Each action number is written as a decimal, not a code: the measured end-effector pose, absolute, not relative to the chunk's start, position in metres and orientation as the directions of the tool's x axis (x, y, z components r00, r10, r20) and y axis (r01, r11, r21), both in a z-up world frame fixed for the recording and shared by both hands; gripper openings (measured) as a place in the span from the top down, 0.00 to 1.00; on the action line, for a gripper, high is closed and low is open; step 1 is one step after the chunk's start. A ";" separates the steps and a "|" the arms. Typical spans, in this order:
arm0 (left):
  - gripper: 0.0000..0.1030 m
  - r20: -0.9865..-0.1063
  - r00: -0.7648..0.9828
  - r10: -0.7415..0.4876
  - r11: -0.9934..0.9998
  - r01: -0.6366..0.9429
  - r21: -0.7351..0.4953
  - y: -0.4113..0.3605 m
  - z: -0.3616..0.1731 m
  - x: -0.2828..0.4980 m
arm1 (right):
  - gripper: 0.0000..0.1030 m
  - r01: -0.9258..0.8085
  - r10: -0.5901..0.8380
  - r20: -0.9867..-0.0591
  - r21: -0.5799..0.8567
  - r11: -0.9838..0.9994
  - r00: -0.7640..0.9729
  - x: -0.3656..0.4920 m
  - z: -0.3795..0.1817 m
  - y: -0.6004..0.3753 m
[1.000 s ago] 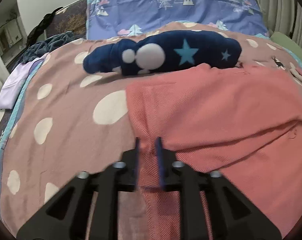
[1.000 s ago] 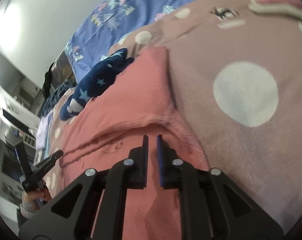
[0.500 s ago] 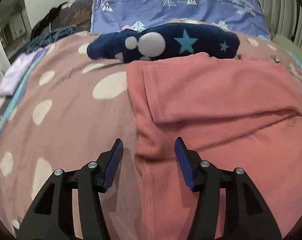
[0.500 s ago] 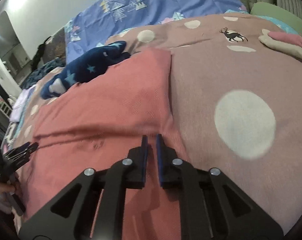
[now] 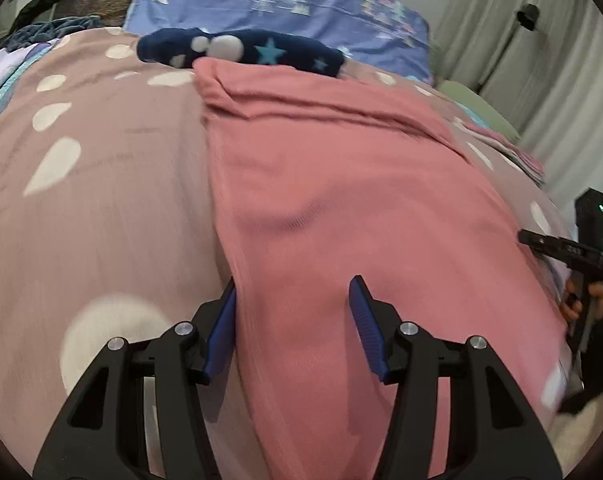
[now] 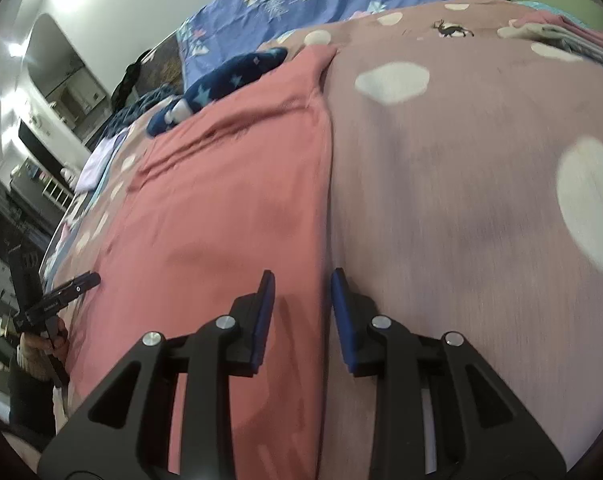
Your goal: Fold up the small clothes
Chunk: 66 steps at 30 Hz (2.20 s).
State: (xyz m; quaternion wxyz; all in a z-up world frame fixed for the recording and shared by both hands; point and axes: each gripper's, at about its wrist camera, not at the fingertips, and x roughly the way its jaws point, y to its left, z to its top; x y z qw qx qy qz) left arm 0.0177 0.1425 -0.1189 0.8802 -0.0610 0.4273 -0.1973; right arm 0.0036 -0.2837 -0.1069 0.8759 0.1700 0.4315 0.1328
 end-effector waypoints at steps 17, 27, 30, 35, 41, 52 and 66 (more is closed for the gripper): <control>0.64 -0.678 0.490 -0.548 0.836 0.300 -0.458 0.150 -0.127 -0.059 | 0.71 -0.139 0.601 -0.646 0.618 0.774 0.471 -0.068 -0.117 -0.295; 0.96 -0.680 0.540 -0.496 0.864 0.226 -0.450 0.154 -0.116 -0.058 | 0.95 -0.115 0.645 -0.595 0.686 0.719 0.479 -0.057 -0.110 -0.296; 0.97 -0.631 0.595 -0.497 0.862 0.254 -0.439 0.155 -0.088 -0.062 | 0.95 -0.166 0.663 -0.532 0.701 0.694 0.527 -0.062 -0.089 -0.300; 0.97 -0.501 0.703 -0.505 0.849 0.297 -0.437 0.166 -0.030 -0.078 | 0.96 -0.266 0.682 -0.387 0.714 0.648 0.620 -0.075 -0.035 -0.308; 0.98 -0.345 0.787 -0.511 0.838 0.367 -0.404 0.172 0.026 -0.133 | 0.98 -0.390 0.677 -0.254 0.657 0.645 0.691 -0.125 0.024 -0.325; 0.98 -0.359 0.813 -0.458 0.879 0.356 -0.316 0.153 0.044 -0.161 | 0.98 -0.376 0.605 -0.258 0.587 0.717 0.753 -0.156 0.047 -0.327; 0.98 -0.494 0.797 -0.348 0.934 0.245 -0.262 0.140 0.020 -0.016 | 0.98 -0.202 0.439 -0.431 0.493 0.846 0.788 -0.010 0.010 -0.303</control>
